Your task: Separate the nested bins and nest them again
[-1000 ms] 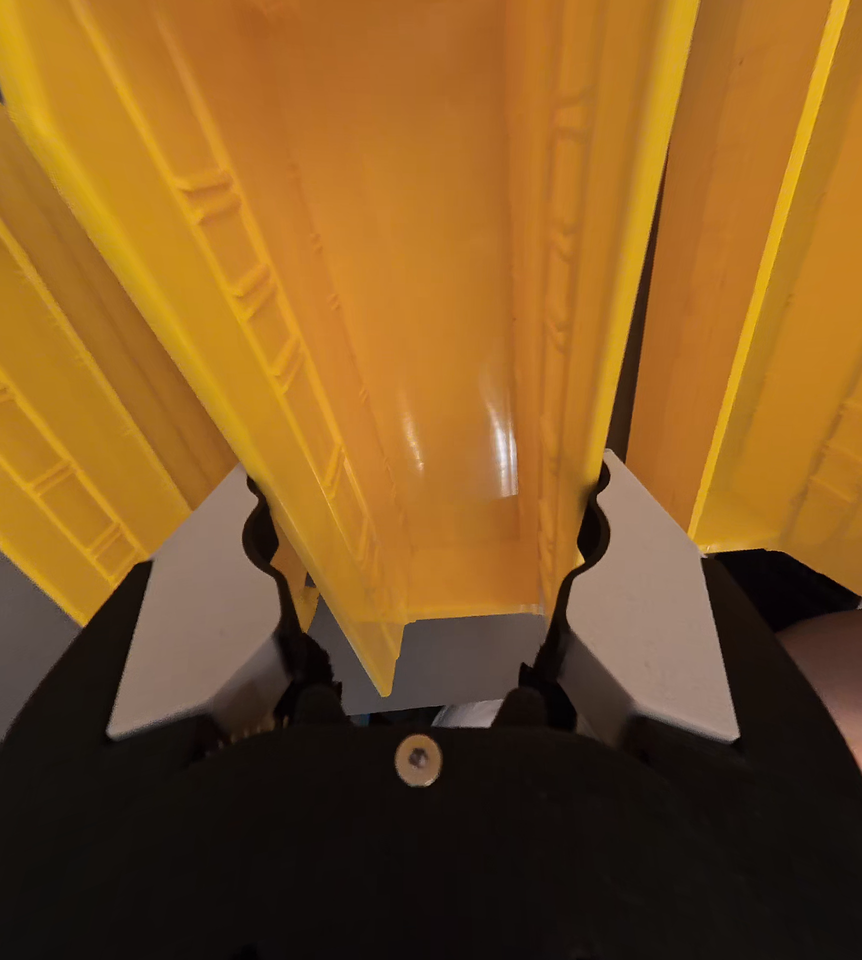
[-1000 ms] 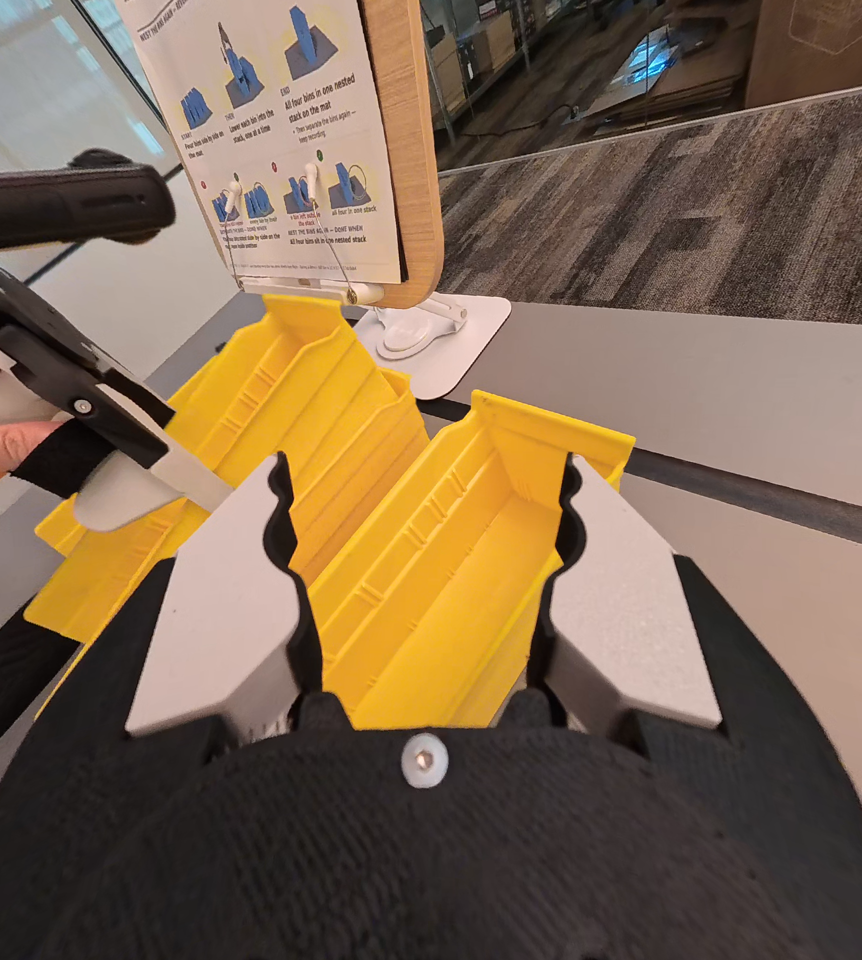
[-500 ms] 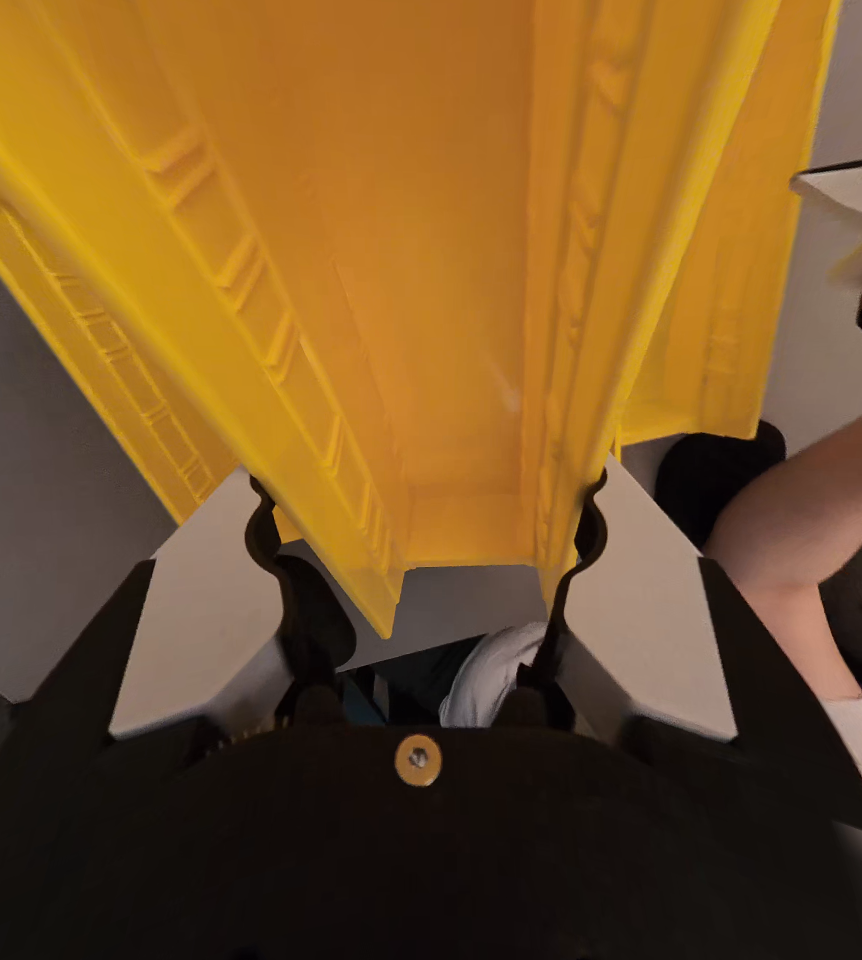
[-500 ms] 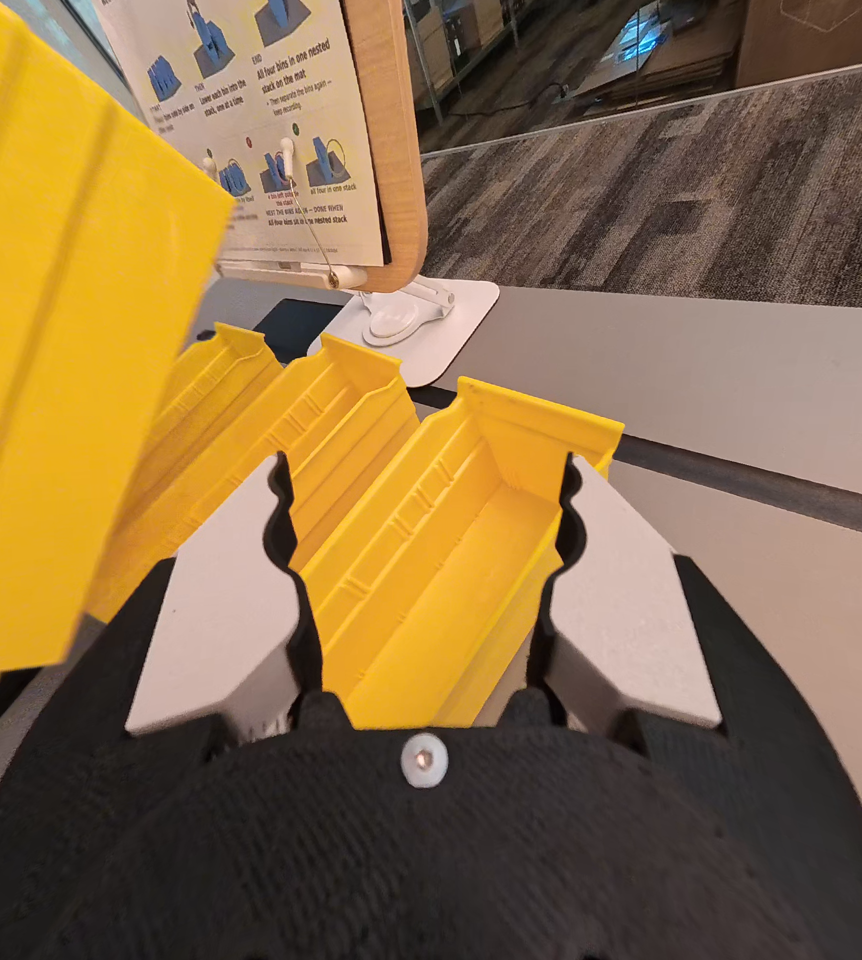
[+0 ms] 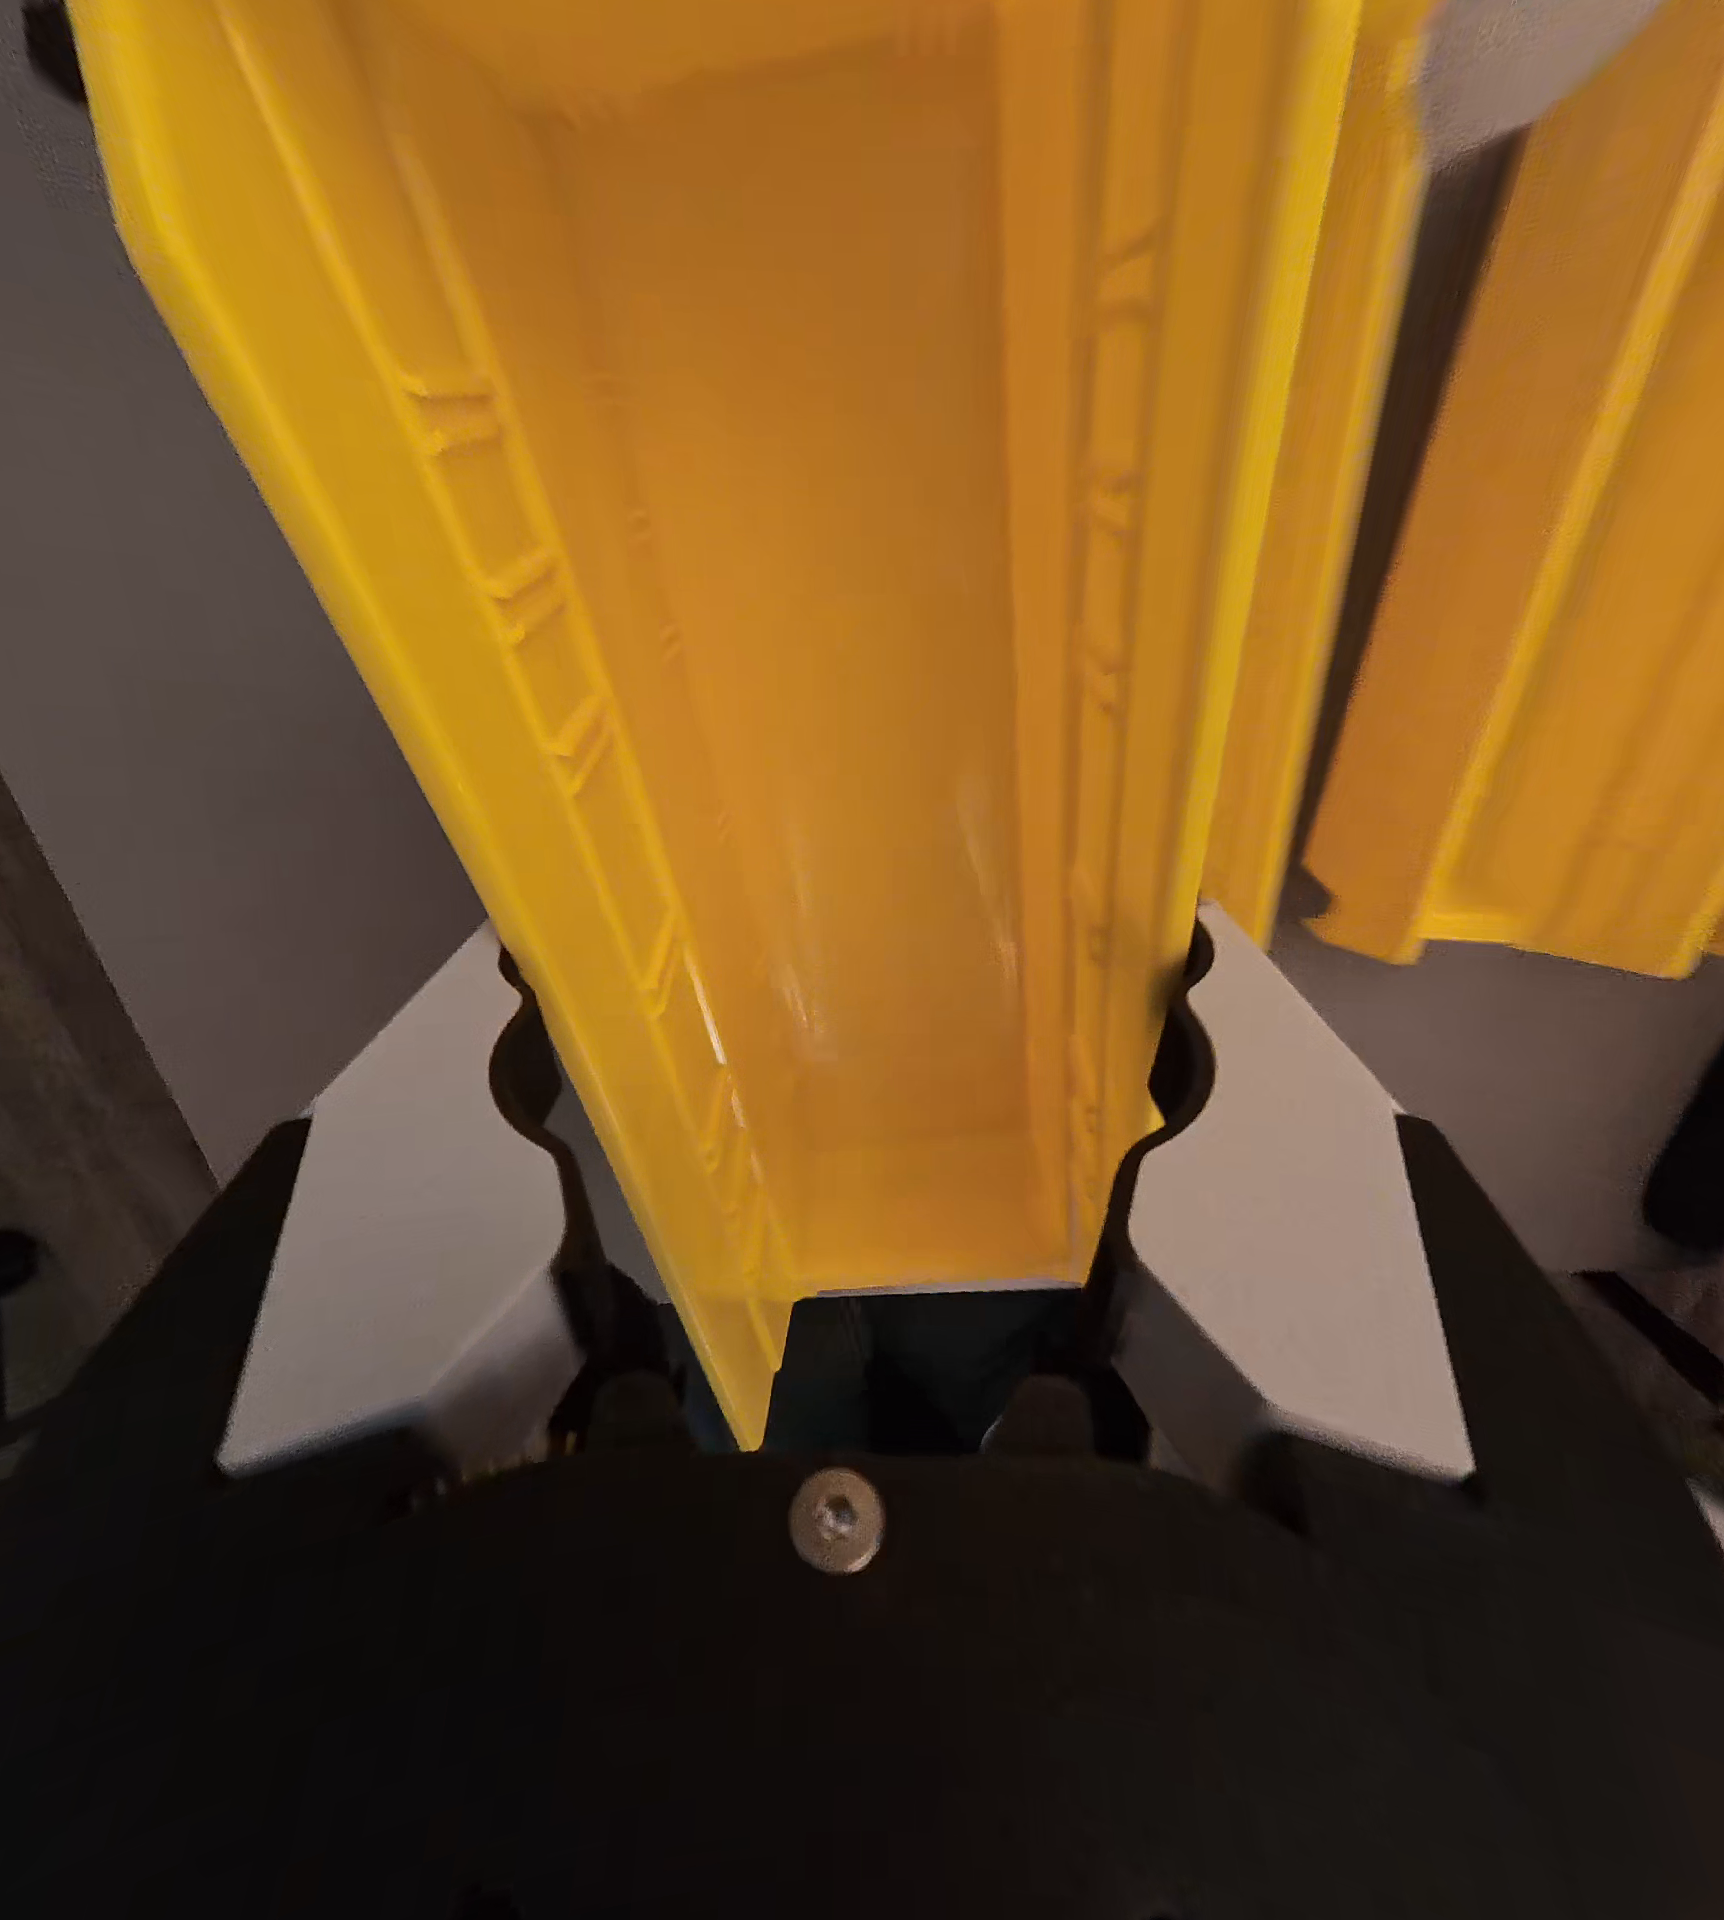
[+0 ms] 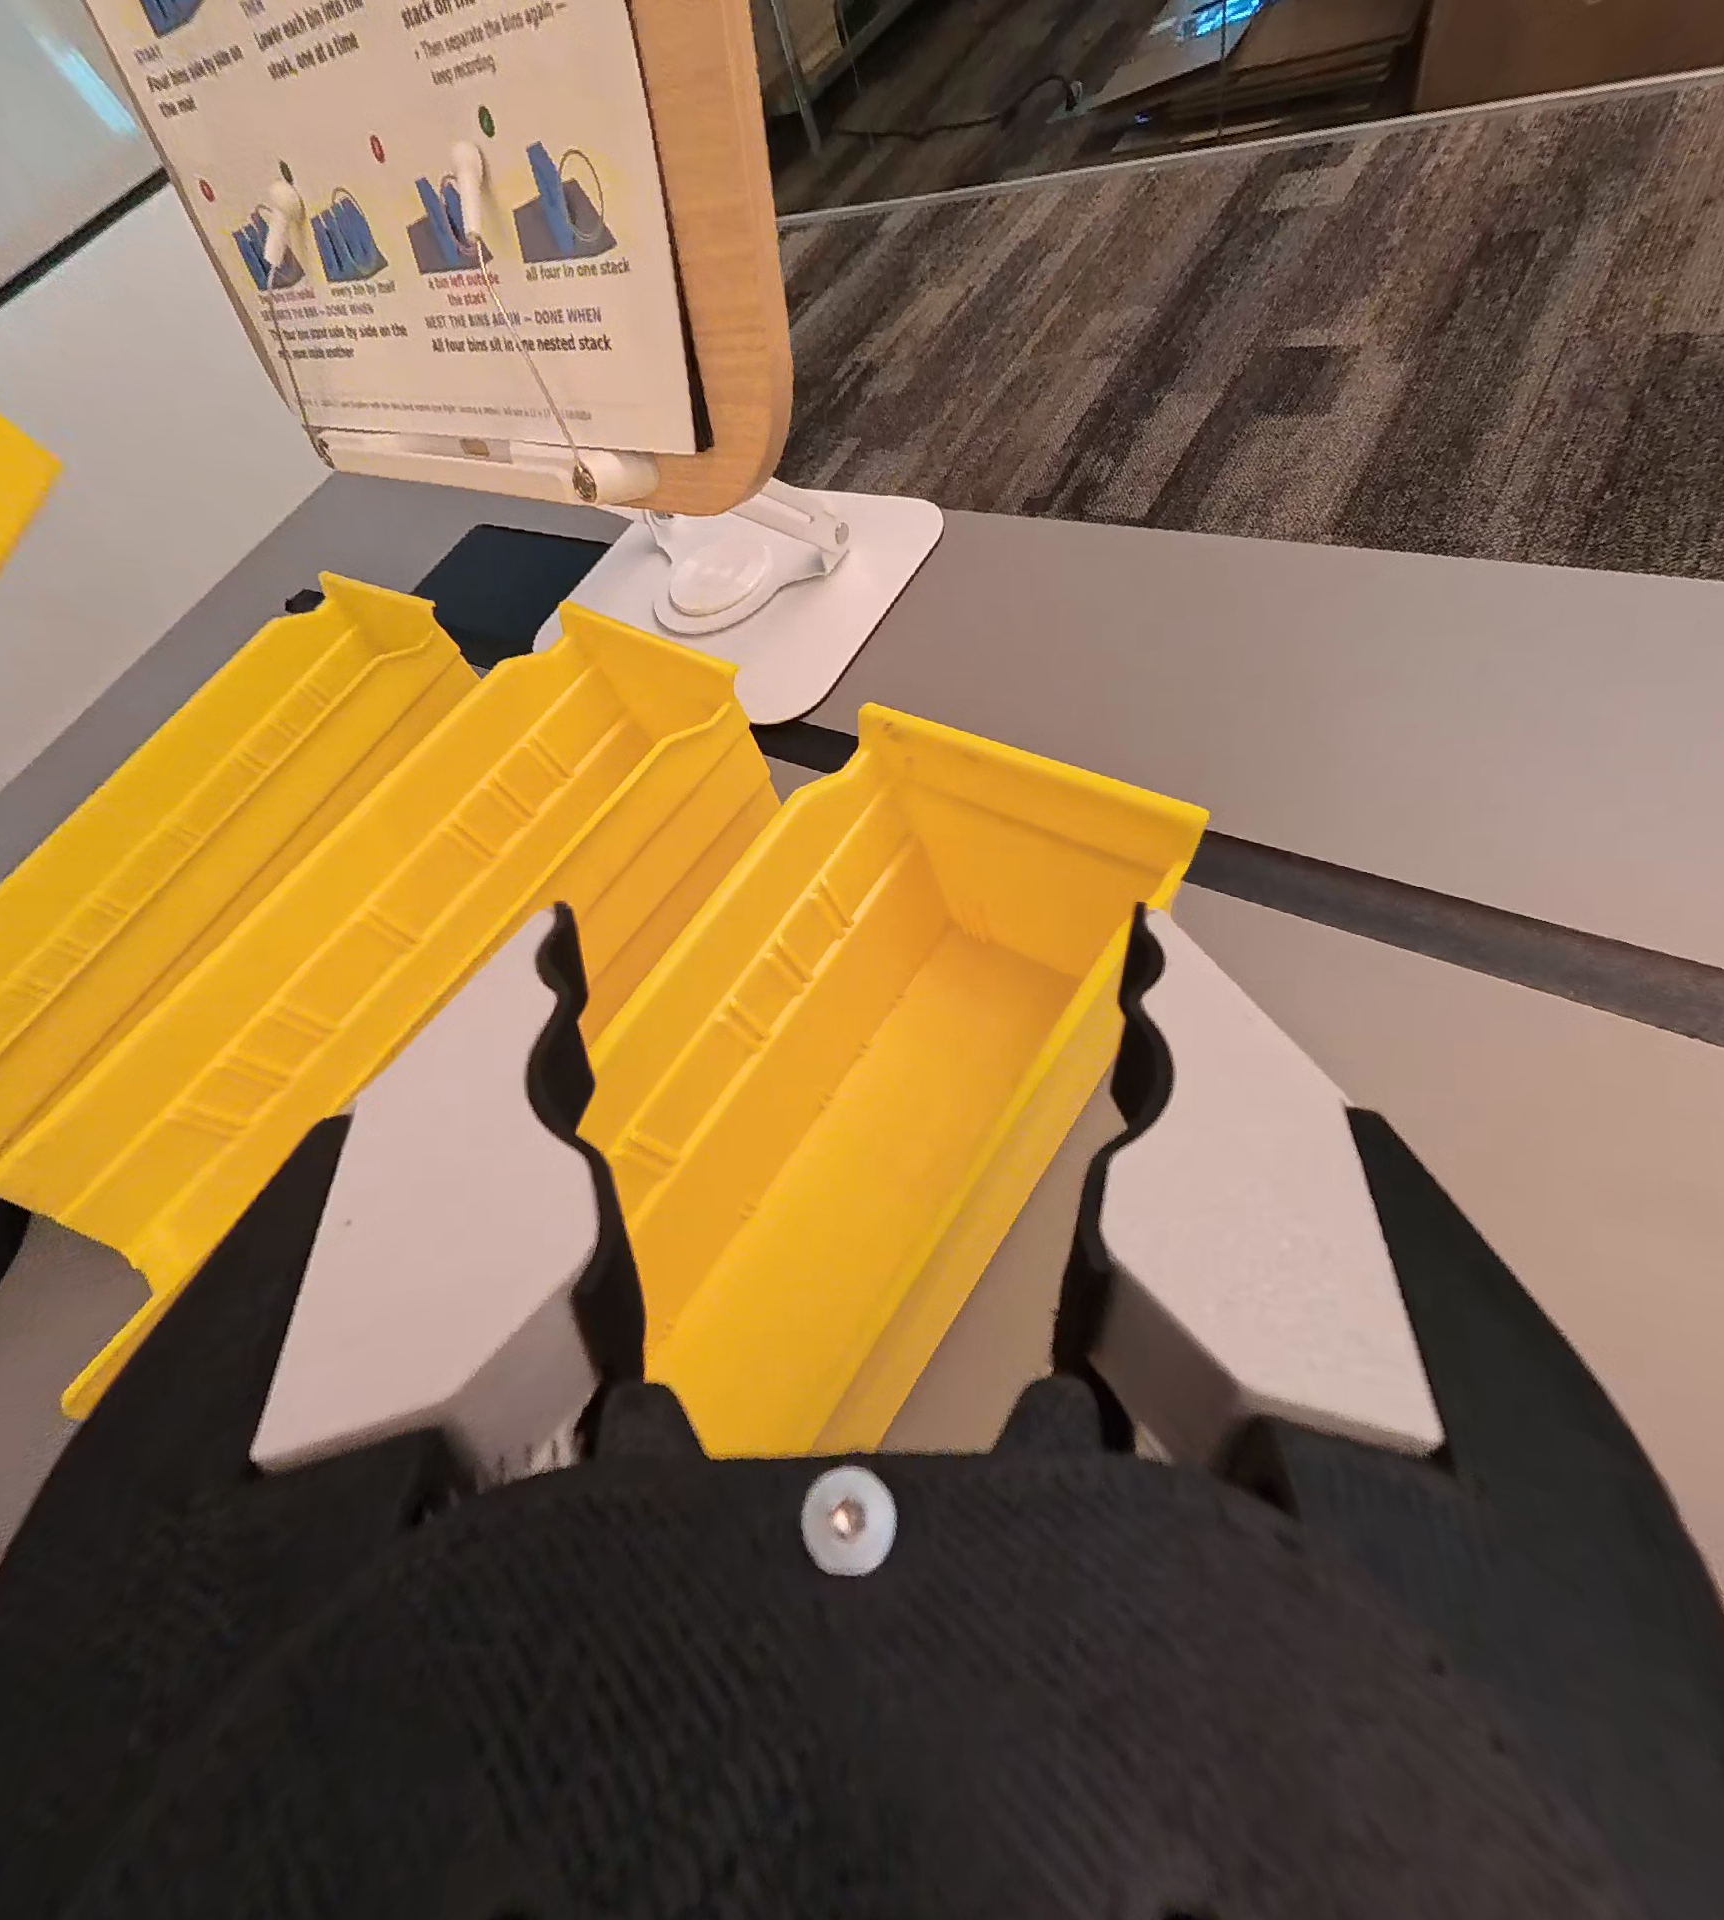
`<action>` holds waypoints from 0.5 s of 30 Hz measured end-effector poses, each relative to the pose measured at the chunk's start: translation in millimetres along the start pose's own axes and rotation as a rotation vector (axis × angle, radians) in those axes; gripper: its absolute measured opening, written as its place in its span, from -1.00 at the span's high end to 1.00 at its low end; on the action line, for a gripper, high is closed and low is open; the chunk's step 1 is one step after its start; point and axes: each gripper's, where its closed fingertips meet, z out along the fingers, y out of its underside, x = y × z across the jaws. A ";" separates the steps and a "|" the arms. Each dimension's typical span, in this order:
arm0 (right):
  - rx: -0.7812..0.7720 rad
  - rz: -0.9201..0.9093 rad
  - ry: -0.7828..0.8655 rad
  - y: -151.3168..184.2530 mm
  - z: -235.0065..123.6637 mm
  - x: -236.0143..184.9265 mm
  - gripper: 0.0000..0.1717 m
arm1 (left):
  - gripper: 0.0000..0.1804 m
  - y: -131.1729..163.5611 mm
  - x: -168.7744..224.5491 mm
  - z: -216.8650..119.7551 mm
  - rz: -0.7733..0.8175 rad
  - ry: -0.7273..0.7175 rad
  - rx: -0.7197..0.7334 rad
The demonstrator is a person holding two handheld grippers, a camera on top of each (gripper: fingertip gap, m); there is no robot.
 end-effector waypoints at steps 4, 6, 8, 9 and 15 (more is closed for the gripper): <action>0.011 -0.019 0.023 -3.9 -1.9 -0.3 -0.21 | -0.30 3.0 -53.1 52.0 -0.044 -0.042 -0.033; 0.014 -0.033 0.032 -6.2 -3.0 -1.7 -0.21 | -0.29 2.2 -72.4 76.3 -0.047 -0.066 -0.050; 0.013 -0.048 0.047 -7.5 -3.9 -2.2 -0.21 | -0.30 3.0 -84.7 99.4 -0.043 -0.076 -0.082; 0.013 -0.055 0.055 -7.9 -4.1 -2.3 -0.21 | -0.30 3.4 -88.1 110.4 -0.037 -0.071 -0.100; -0.020 -0.100 0.094 -4.5 0.7 -3.1 -0.21 | -0.32 -4.0 -86.0 155.4 0.020 -0.011 -0.150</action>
